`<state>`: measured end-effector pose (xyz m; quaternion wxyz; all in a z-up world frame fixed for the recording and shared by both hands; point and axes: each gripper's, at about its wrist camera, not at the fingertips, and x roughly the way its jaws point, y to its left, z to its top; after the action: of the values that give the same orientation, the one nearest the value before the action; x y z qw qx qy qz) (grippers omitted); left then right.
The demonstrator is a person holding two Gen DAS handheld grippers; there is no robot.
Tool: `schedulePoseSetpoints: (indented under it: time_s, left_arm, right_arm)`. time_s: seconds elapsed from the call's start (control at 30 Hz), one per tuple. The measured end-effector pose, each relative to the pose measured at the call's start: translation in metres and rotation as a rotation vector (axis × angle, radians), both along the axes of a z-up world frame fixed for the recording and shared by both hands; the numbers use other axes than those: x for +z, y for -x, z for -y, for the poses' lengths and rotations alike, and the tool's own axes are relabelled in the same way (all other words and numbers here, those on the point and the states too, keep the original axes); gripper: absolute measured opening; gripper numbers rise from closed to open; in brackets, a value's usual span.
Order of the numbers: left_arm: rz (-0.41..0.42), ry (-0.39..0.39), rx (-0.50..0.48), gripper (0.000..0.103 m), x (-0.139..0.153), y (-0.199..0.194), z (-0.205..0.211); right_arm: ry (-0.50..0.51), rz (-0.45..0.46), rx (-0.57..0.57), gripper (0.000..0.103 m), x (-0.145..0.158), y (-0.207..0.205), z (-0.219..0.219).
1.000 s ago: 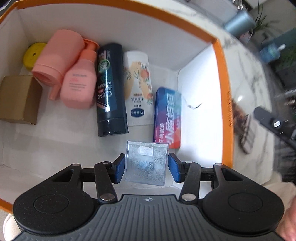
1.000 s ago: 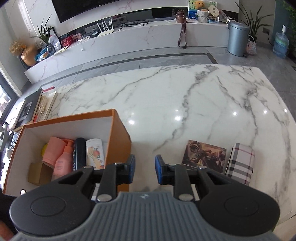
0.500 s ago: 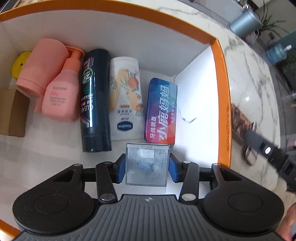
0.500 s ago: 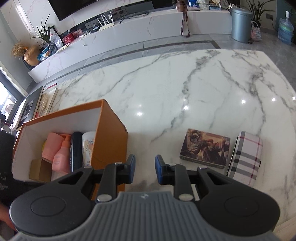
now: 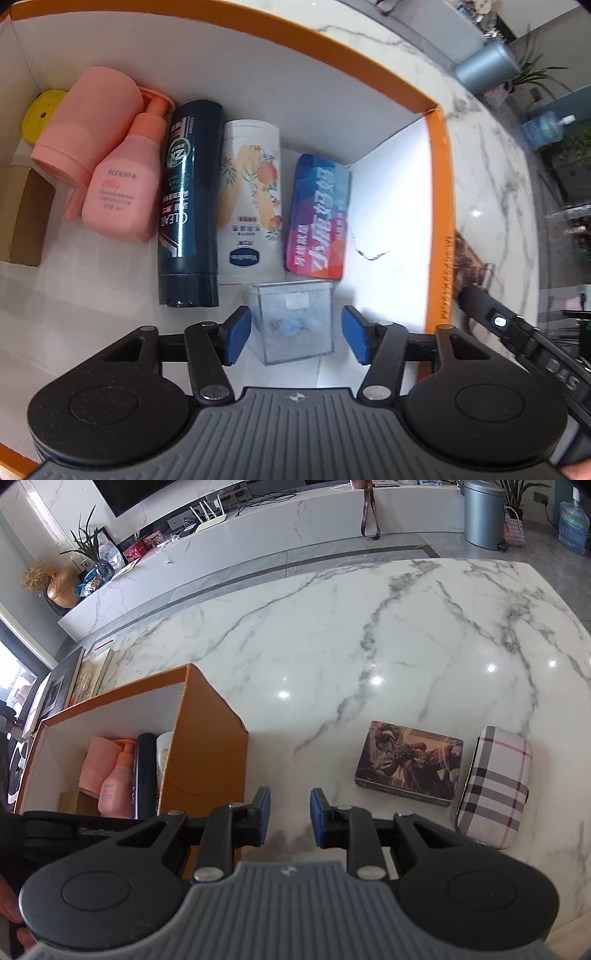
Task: Organize rigid objects
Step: 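Lower the clear cube box into the box and open the left gripper, then move both grippers to the brown picture box and plaid case on the table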
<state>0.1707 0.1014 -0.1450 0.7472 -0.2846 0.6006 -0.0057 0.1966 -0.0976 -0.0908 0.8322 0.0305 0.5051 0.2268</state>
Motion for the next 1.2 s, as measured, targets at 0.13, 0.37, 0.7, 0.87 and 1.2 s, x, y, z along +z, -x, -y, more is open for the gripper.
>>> schedulePoseSetpoints:
  time_s: [0.13, 0.37, 0.7, 0.87, 1.2]
  left_arm:
    - [0.050, -0.006, 0.004, 0.050, 0.008, 0.009, -0.006]
    - [0.096, -0.009, -0.062, 0.029, 0.009, 0.007, -0.002]
    - [0.159, -0.130, -0.130, 0.029, 0.039, 0.018, 0.008]
    - [0.266, -0.216, -0.167, 0.029, 0.074, 0.029, 0.026]
    - [0.428, -0.263, -0.299, 0.033, 0.122, 0.037, 0.094]
  right_arm:
    - [-0.001, -0.010, 0.001, 0.024, -0.003, 0.001, 0.001]
    - [0.003, -0.015, 0.000, 0.024, -0.005, 0.002, 0.006]
    - [0.000, -0.010, -0.009, 0.024, 0.000, 0.007, 0.018]
    - [-0.027, -0.007, -0.020, 0.024, 0.005, 0.011, 0.029]
    - [-0.070, 0.020, -0.085, 0.034, 0.012, 0.015, 0.082]
